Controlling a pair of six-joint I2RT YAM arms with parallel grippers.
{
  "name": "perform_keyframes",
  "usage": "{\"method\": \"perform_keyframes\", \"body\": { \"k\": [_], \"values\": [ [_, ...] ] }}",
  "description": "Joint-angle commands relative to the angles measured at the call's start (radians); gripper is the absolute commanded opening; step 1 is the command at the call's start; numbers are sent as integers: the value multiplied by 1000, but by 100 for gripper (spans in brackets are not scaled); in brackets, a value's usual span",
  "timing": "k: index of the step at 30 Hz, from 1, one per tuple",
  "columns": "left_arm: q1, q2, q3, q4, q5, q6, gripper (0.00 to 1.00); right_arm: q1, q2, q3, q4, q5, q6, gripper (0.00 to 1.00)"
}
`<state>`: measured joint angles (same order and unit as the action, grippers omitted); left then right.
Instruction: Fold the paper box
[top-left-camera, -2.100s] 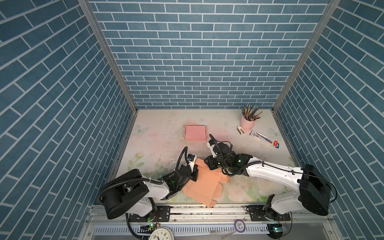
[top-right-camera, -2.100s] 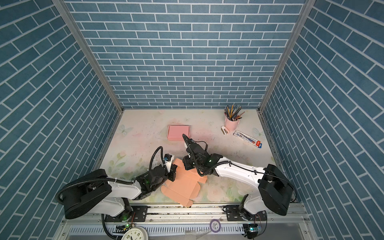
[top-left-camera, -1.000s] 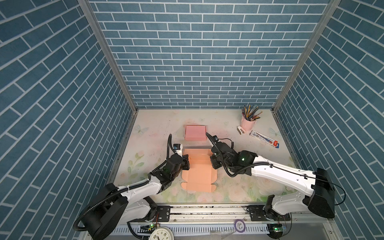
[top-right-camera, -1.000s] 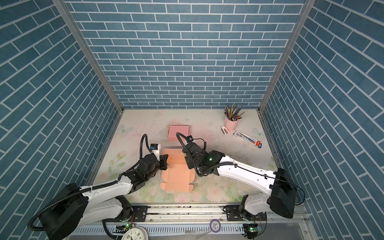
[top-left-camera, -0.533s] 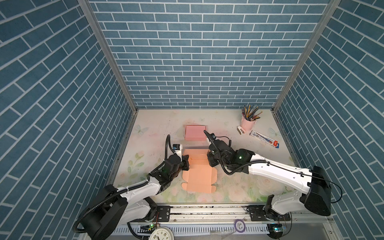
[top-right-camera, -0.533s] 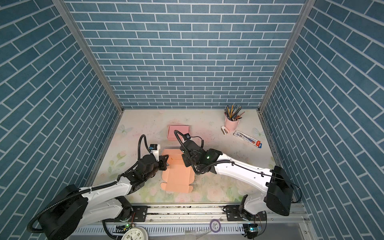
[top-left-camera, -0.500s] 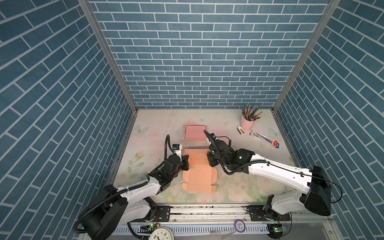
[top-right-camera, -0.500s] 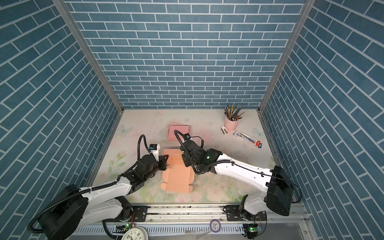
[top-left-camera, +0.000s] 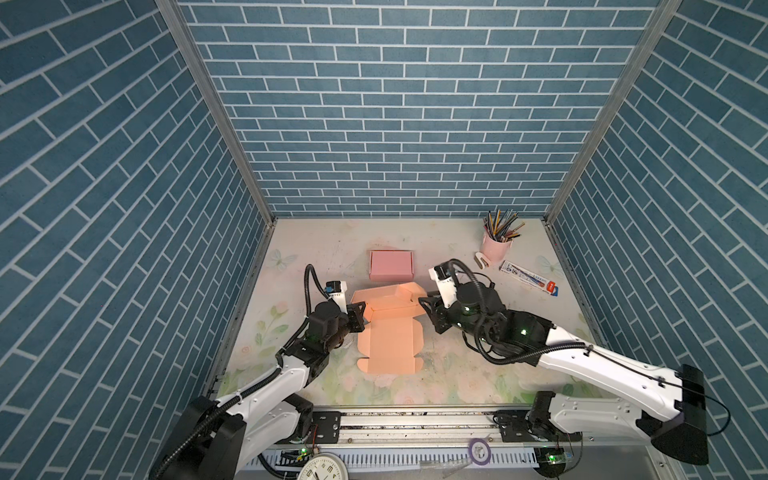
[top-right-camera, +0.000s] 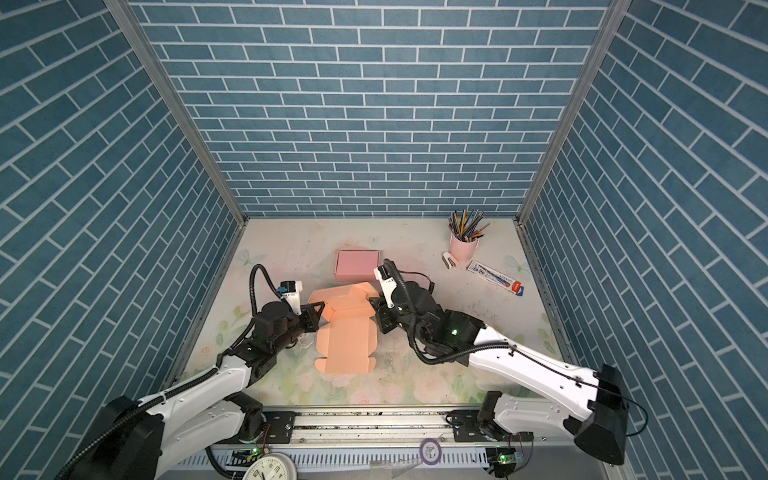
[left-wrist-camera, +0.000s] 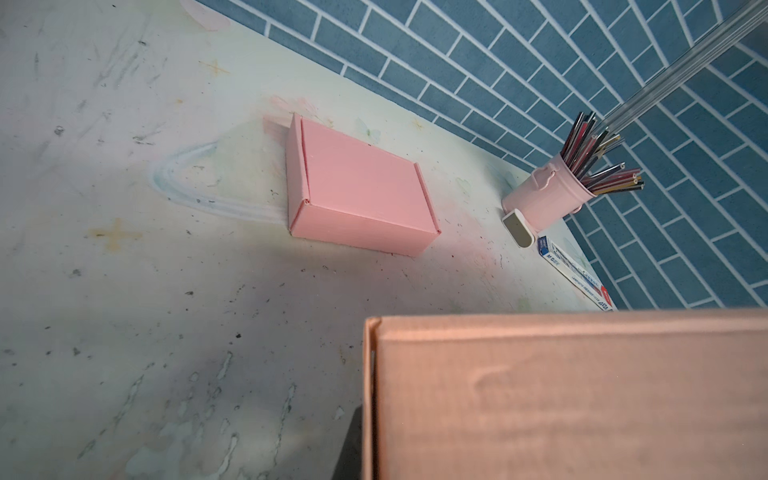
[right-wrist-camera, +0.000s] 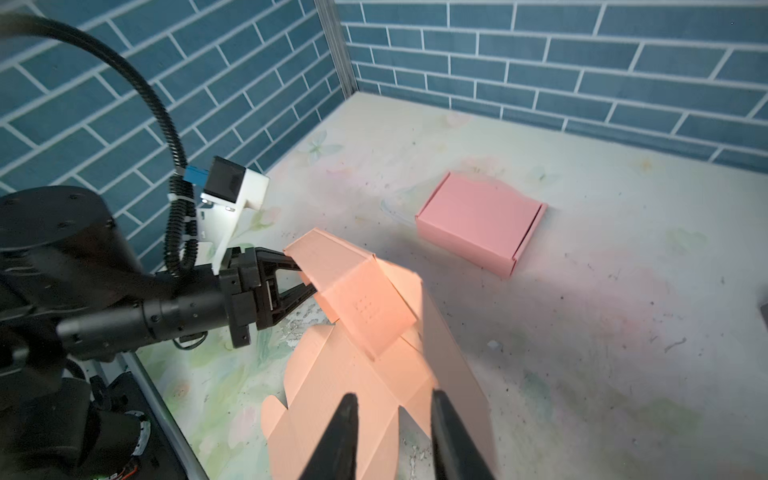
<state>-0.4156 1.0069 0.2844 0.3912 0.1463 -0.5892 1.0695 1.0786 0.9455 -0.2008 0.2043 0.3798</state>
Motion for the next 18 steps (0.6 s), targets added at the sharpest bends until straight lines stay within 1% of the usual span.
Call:
{"method": "perform_keyframes", "body": {
  "k": [1,5,9,13,18],
  "values": [
    [59,-35,46,-56,111,-15,6,-42,-78,-67,99,-40,-2,38],
    [112,-55,74,-58,198,-64,7,-140,-194,-237,286,-167,71,43],
    [152,-55,101,-37,283,-119,6,-190,-244,-376,470,-256,114,47],
    [166,-51,118,6,351,-165,7,-209,-208,-419,561,-302,133,50],
    [166,-60,115,38,387,-167,7,-213,-123,-421,708,-378,161,52]
  ]
}}
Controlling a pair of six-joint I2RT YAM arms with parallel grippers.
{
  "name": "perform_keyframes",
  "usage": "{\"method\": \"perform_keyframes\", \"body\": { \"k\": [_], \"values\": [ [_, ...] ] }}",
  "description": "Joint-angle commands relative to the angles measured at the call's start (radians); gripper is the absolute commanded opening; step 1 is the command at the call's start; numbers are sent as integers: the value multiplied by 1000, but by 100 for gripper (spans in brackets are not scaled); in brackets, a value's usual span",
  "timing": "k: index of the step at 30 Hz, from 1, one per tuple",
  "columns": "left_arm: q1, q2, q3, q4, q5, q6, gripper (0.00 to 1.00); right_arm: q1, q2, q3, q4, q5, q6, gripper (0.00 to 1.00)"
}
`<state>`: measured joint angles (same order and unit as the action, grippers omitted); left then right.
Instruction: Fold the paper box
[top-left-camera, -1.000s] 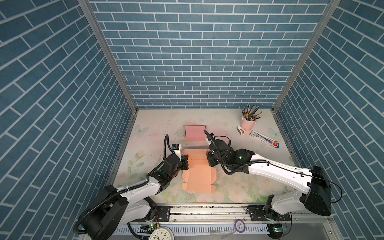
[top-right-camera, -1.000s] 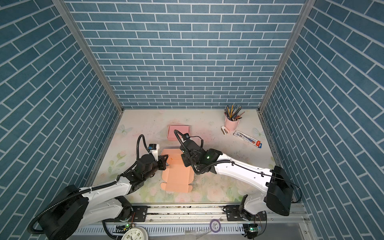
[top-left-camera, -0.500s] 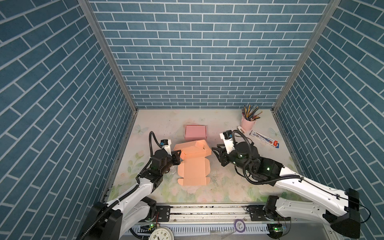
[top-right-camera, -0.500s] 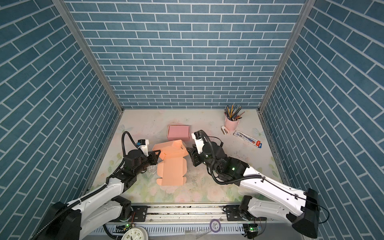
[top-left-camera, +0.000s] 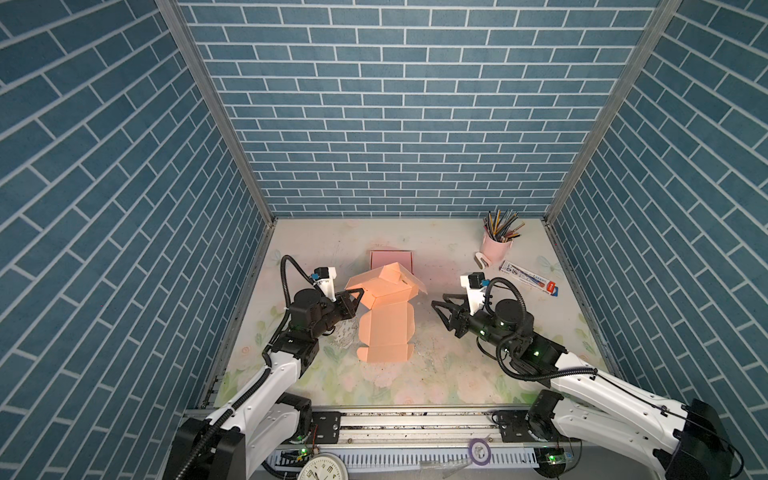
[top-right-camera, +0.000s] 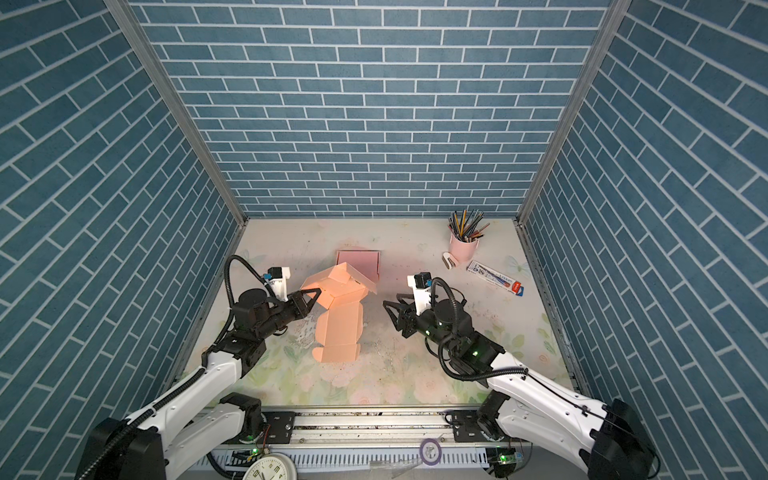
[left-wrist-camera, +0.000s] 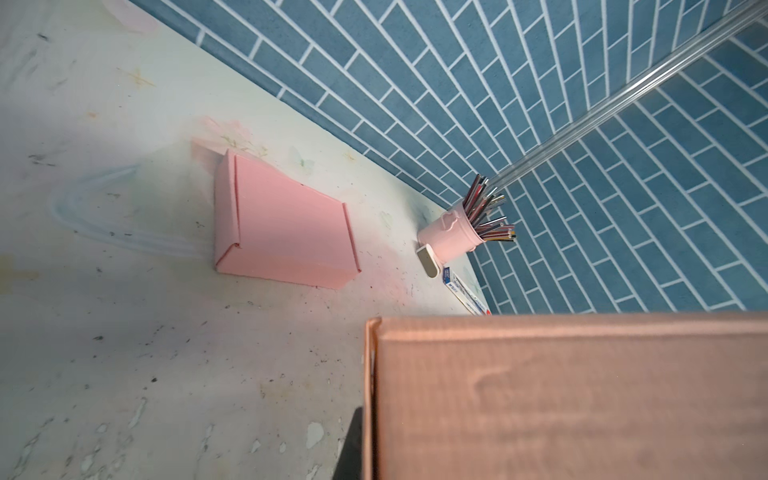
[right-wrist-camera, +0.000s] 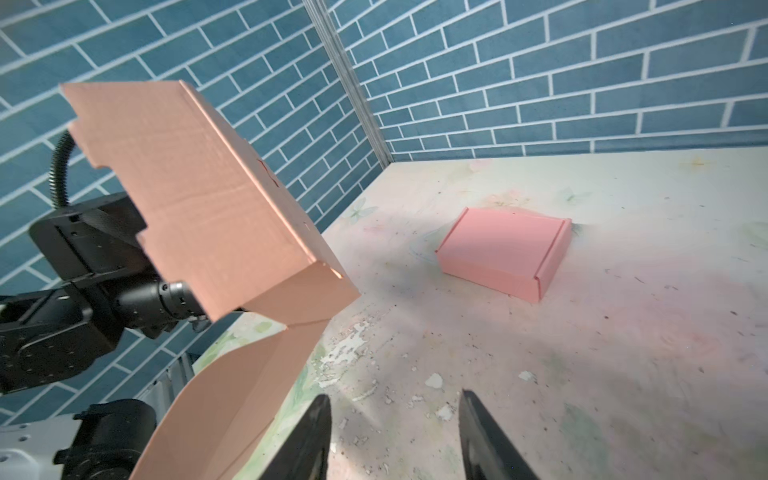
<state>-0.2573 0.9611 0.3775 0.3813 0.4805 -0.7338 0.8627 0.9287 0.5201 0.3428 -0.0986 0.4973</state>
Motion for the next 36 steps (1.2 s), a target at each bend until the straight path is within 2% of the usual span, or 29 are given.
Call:
{"method": "perform_keyframes", "body": {
  "k": [1,12,26,36],
  "values": [
    [7,-14,21,49,59,-22,7,-5,39,7,189,-84,50,53],
    [8,-18,0,99,103,-31,7,-17,107,1,357,-130,120,50],
    [9,-24,-15,119,127,-33,8,-16,174,26,472,-180,160,49],
    [8,-36,-26,130,133,-32,8,-17,236,68,435,-152,184,48]
  ]
}}
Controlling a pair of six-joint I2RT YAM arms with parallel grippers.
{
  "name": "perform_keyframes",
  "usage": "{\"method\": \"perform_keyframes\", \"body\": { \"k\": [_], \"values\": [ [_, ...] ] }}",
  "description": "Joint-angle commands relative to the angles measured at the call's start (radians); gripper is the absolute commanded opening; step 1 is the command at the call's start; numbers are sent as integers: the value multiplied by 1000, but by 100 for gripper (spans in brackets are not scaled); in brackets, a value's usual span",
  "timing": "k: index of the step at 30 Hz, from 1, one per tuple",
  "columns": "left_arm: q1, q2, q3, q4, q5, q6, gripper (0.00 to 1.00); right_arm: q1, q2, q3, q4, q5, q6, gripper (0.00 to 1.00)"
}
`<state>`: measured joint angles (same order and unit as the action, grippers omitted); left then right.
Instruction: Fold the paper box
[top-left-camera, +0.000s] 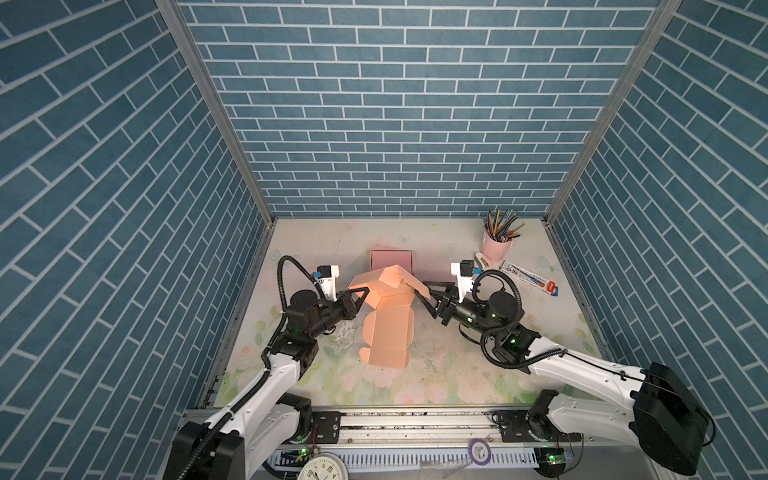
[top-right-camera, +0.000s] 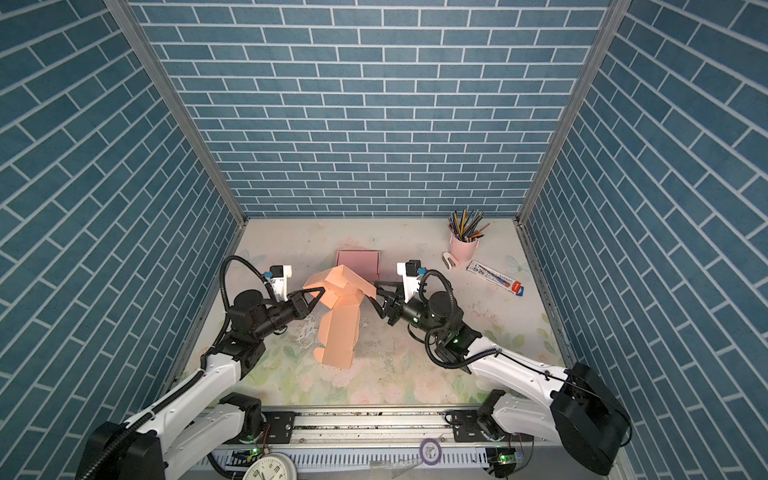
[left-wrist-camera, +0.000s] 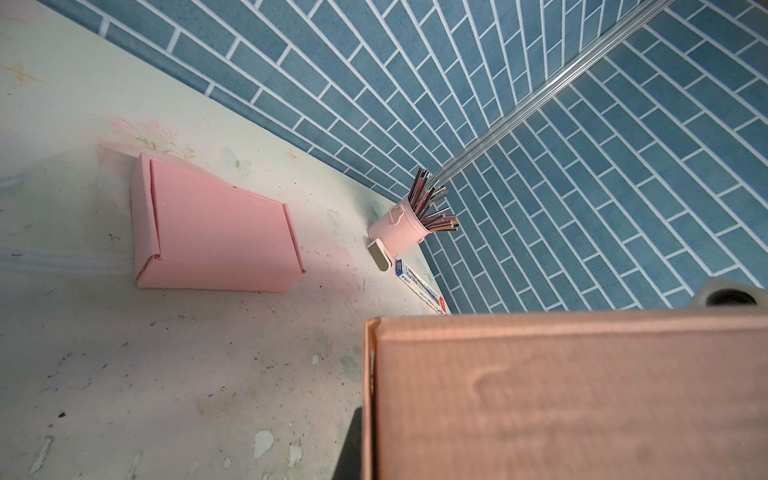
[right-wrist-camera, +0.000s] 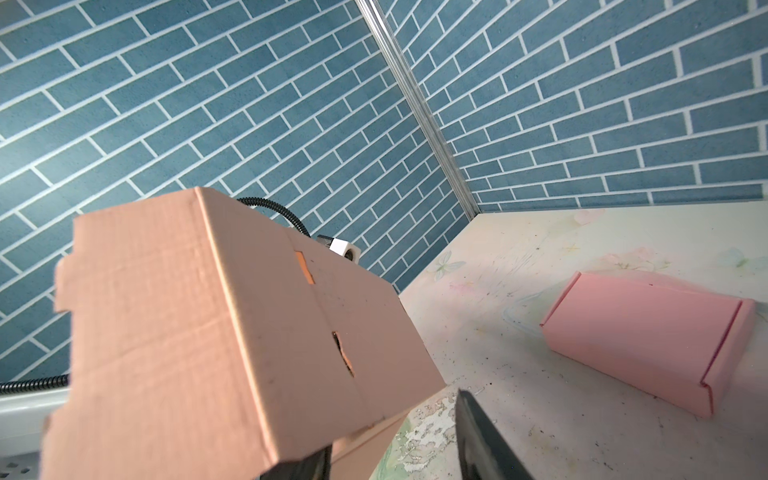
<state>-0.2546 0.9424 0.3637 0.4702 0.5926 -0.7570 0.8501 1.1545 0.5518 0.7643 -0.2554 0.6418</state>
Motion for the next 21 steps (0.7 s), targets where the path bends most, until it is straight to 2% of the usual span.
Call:
{"method": "perform_keyframes", "body": {
  "k": [1,21],
  "values": [
    [6,-17,-12,38,21,-8,8,-5,14,38,3,8,41,48],
    [5,-4,-12,10,-6,-16,10,-4,26,109,-271,35,-12,44]
  ]
}}
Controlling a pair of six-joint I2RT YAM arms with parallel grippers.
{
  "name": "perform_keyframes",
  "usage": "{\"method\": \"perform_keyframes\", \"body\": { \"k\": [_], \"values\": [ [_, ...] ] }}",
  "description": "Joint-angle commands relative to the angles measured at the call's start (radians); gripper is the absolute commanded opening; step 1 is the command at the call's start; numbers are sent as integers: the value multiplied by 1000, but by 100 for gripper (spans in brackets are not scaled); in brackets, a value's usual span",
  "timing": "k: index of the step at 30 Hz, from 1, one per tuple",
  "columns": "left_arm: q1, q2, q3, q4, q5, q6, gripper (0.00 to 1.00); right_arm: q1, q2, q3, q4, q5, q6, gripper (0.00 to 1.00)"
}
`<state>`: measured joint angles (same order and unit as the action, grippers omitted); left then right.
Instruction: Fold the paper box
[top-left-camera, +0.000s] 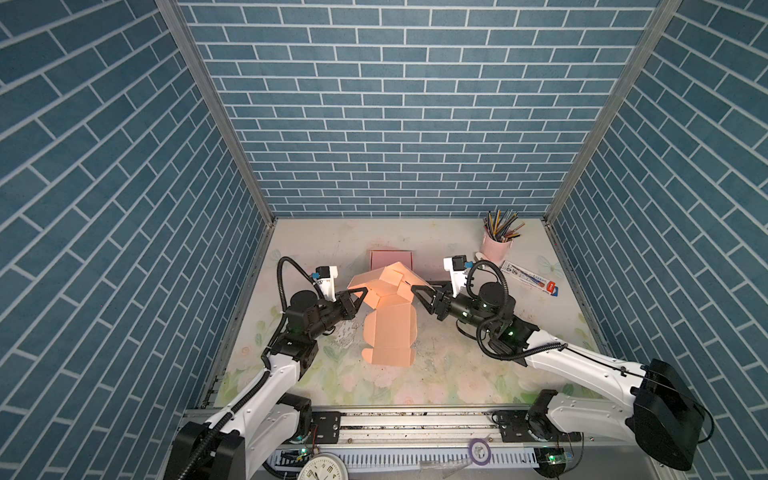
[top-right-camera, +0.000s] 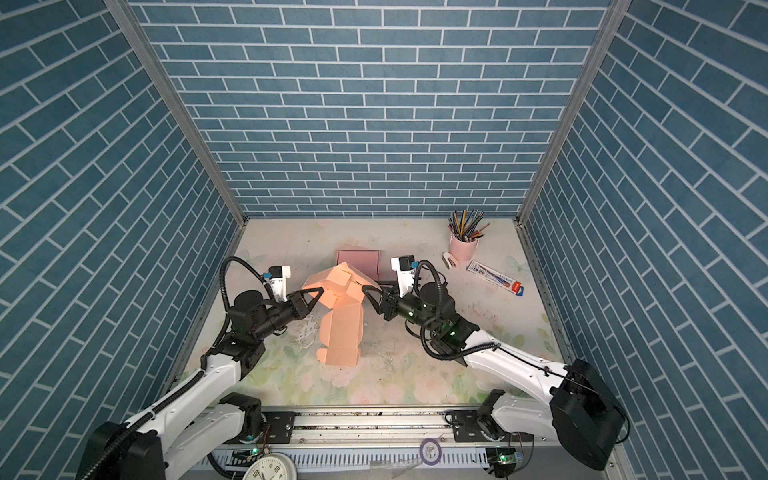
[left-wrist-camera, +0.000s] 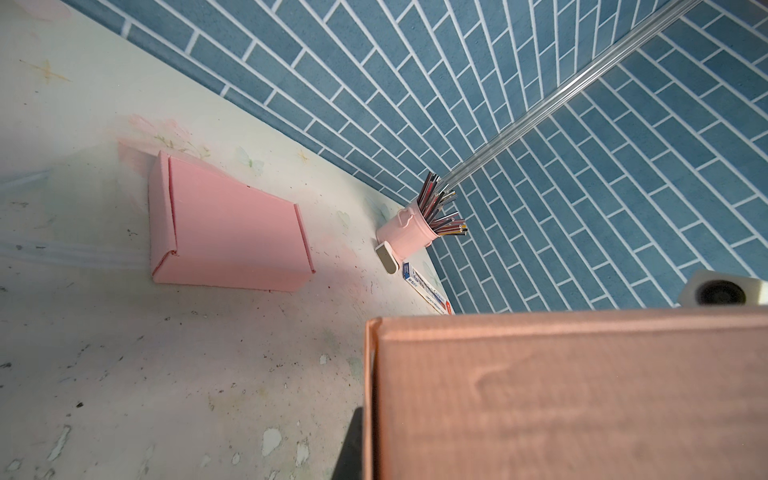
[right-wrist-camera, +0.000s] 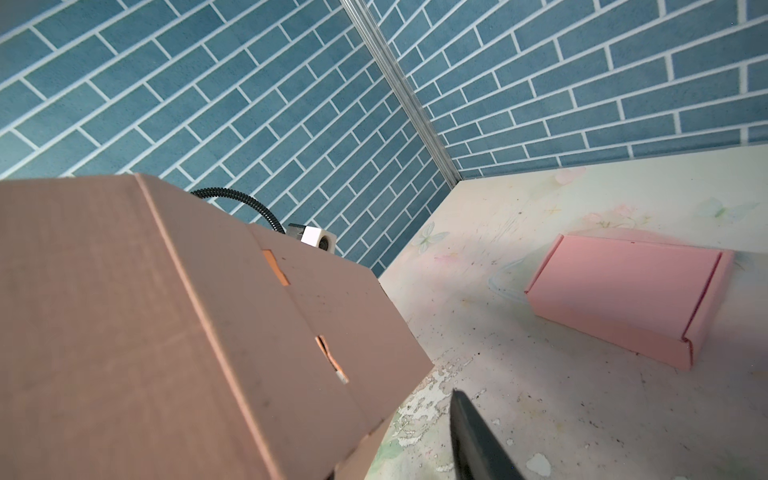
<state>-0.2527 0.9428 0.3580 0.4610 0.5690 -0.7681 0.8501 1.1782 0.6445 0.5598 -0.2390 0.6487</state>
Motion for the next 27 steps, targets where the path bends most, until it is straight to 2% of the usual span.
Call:
{"method": "perform_keyframes", "body": {
  "k": [1,6,12,18,22,27],
  "values": [
    [2,-1,-6,16,14,-4,9,-4,-4,15,-69,18,-22,44],
    [20,25,-1,-1,10,-2,9,-5,-49,12,-112,20,-48,44],
    [80,78,-14,32,84,2,9,-3,-159,-50,-169,42,-66,43],
    [104,97,-8,10,97,36,9,-17,-288,-105,-274,103,-74,42],
    [104,105,-1,-18,102,70,10,-42,-331,-83,-315,97,-113,42],
    [81,125,1,-25,115,82,11,-86,-308,-4,-375,41,-176,42]
  ]
}}
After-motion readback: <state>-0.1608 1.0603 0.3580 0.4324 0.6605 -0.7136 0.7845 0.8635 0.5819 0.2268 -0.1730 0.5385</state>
